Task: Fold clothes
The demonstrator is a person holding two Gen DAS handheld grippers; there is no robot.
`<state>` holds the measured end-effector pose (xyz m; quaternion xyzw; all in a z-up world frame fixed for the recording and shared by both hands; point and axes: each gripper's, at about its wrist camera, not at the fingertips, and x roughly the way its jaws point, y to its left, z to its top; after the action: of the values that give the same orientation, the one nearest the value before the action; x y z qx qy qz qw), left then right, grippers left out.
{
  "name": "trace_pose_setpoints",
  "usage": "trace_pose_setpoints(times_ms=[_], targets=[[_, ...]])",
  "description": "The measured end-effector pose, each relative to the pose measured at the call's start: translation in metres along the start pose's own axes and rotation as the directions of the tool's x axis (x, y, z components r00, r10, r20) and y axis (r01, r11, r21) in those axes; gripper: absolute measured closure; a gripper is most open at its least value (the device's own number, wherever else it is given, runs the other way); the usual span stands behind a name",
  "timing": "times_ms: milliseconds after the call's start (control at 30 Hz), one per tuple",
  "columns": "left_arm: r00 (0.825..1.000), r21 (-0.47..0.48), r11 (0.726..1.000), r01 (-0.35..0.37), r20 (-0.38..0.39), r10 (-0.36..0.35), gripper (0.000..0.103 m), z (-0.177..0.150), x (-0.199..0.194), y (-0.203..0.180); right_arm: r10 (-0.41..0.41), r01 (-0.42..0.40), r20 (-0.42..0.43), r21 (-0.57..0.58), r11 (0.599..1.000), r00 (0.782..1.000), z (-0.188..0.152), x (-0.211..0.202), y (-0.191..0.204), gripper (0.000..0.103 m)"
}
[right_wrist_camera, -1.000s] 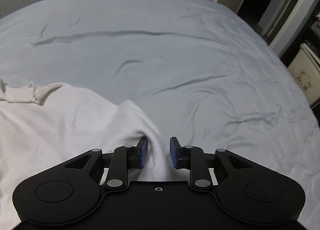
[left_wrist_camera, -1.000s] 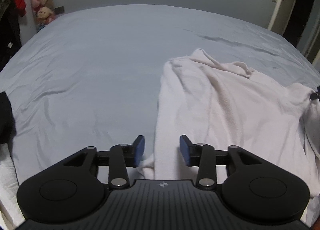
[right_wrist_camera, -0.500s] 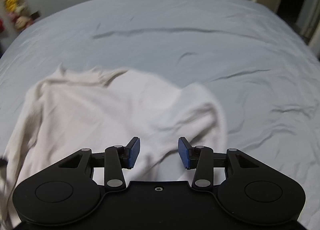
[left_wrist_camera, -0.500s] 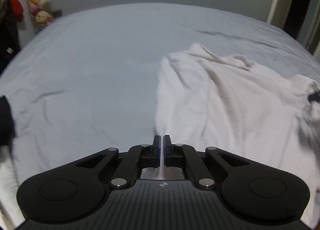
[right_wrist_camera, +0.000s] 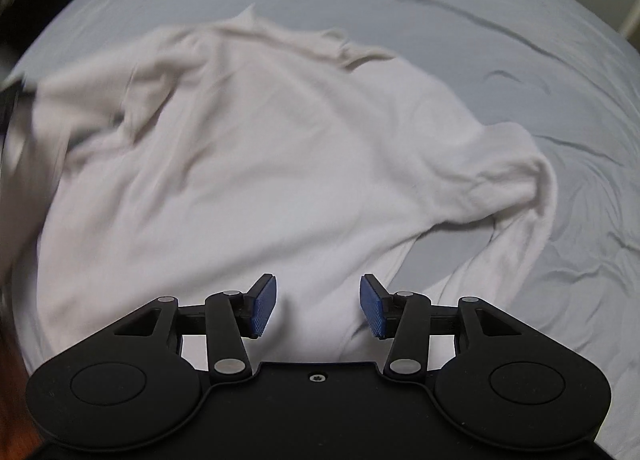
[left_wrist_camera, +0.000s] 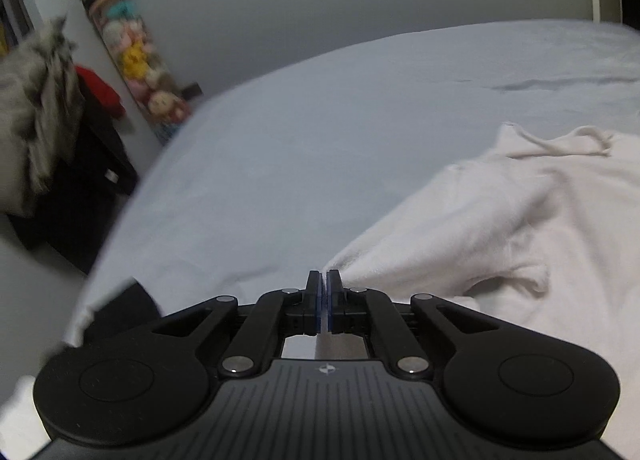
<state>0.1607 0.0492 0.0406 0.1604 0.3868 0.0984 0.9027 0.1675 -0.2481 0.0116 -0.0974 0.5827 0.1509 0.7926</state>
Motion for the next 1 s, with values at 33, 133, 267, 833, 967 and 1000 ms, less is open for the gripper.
trace_pose_setpoints(times_ms=[33, 133, 267, 833, 967, 1000], targets=[[1.000, 0.009, 1.000, -0.013, -0.003, 0.013, 0.097, 0.005, 0.002, 0.005, 0.007, -0.007, -0.016, -0.035, 0.999, 1.000, -0.003, -0.002, 0.005, 0.058], [0.997, 0.047, 0.995, -0.083, 0.008, 0.083, 0.096, 0.015, 0.006, 0.010, 0.007, -0.013, -0.053, -0.116, 0.993, 0.999, -0.009, -0.006, 0.017, 0.058], [0.998, 0.111, 0.993, -0.051, 0.042, 0.046, 0.083, 0.024, -0.002, 0.009, 0.019, -0.036, -0.084, -0.201, 0.979, 0.996, -0.018, -0.014, 0.036, 0.057], [0.828, 0.346, 0.766, 0.542, -0.376, -0.416, 0.073, -0.046, -0.025, -0.063, 0.137, -0.238, -0.243, -0.453, 0.859, 0.960, -0.104, -0.021, 0.121, 0.057], [0.826, 0.369, 0.752, 0.546, -0.385, -0.411, 0.074, -0.068, -0.015, -0.077, 0.111, -0.236, -0.278, -0.472, 0.850, 0.954, -0.114, -0.014, 0.126, 0.057], [0.826, 0.370, 0.750, 0.549, -0.376, -0.420, 0.074, -0.072, -0.013, -0.080, 0.104, -0.235, -0.284, -0.478, 0.847, 0.953, -0.116, -0.012, 0.127, 0.058]])
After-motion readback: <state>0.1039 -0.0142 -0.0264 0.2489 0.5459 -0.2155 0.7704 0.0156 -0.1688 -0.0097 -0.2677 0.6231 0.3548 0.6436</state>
